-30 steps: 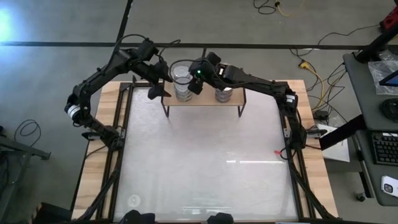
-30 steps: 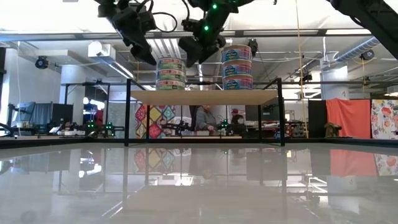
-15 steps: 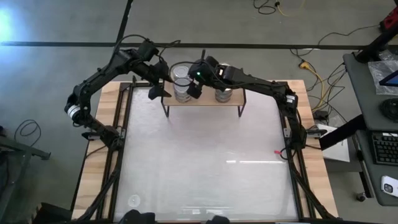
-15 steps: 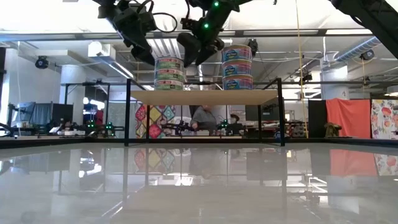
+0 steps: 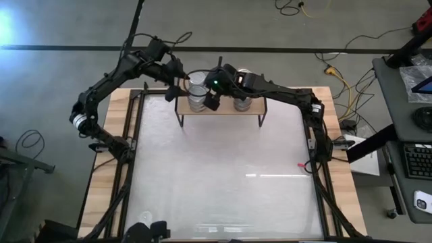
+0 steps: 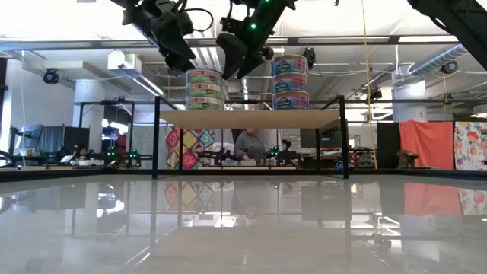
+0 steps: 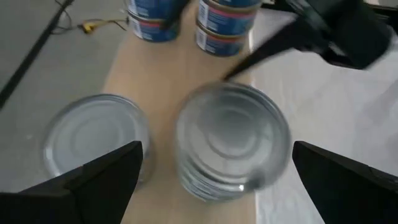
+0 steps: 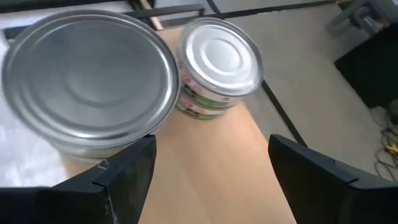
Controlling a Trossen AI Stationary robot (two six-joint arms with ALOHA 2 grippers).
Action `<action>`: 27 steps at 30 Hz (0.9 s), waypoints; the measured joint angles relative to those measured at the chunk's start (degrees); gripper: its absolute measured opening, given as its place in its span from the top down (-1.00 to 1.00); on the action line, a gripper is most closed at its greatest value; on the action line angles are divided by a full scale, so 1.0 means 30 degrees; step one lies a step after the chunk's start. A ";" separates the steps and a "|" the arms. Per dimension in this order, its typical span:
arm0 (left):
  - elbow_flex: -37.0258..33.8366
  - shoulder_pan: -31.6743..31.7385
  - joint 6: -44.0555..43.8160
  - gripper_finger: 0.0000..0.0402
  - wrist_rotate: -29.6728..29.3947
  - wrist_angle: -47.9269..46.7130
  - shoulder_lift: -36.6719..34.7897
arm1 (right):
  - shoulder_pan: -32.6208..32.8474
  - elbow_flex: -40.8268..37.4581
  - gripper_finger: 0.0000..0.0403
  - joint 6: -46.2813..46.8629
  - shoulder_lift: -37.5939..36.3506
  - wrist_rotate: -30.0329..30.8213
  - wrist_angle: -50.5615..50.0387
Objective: Stack canned seafood by type on shelf
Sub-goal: Stack the green tuna can on top of the green tuna can on the shelf, then adjust the green tuna cans on the shelf
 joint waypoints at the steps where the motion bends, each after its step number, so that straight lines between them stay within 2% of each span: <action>1: 0.0007 0.0105 -0.0007 -0.98 0.0007 0.0162 -0.0025 | 0.0053 0.0000 -0.50 -0.0006 -0.0007 -0.0261 0.0013; 5: 0.0022 0.0467 0.0129 -0.98 0.0011 0.0388 -0.0047 | 0.0203 0.0000 -0.53 -0.0204 -0.0014 -0.0292 -0.0015; 8: 0.0022 0.0477 0.1680 -0.98 0.0008 0.0508 -0.0047 | 0.0188 0.0000 -0.54 -0.0203 -0.0075 -0.0317 -0.0077; 10: 0.0022 0.0462 0.1348 -0.98 -0.0105 0.1524 0.0003 | 0.0181 0.0000 -0.53 -0.0203 -0.0188 -0.0295 -0.0308; 12: 0.0029 0.0471 -0.0892 -0.98 -0.1863 0.3300 0.0137 | 0.0181 0.0000 -0.51 -0.0197 -0.0373 -0.0165 -0.0628; 14: 0.0035 0.0556 -0.2270 -0.98 -0.5224 0.4645 0.0299 | 0.0187 0.0000 -0.49 -0.0197 -0.0655 -0.0123 -0.1053; 16: 0.0036 0.0592 -0.2611 -0.98 -0.8259 0.5498 0.0485 | 0.0188 0.0000 -0.46 -0.0014 -0.0968 -0.0116 -0.1442; 18: 0.0079 0.0598 -0.2550 -0.98 -1.0121 0.5610 0.0775 | 0.0188 0.0007 -0.44 0.0082 -0.1223 -0.0122 -0.1840; 24: 0.2035 0.0607 -0.2448 -0.98 -1.0346 0.4580 0.2844 | 0.0188 0.0007 -0.38 0.0342 -0.1799 -0.0112 -0.2365; 27: 0.4076 0.0627 -0.2111 -0.98 -1.0278 0.2225 0.4426 | 0.0201 0.0007 -0.35 0.0546 -0.1894 -0.0115 -0.2575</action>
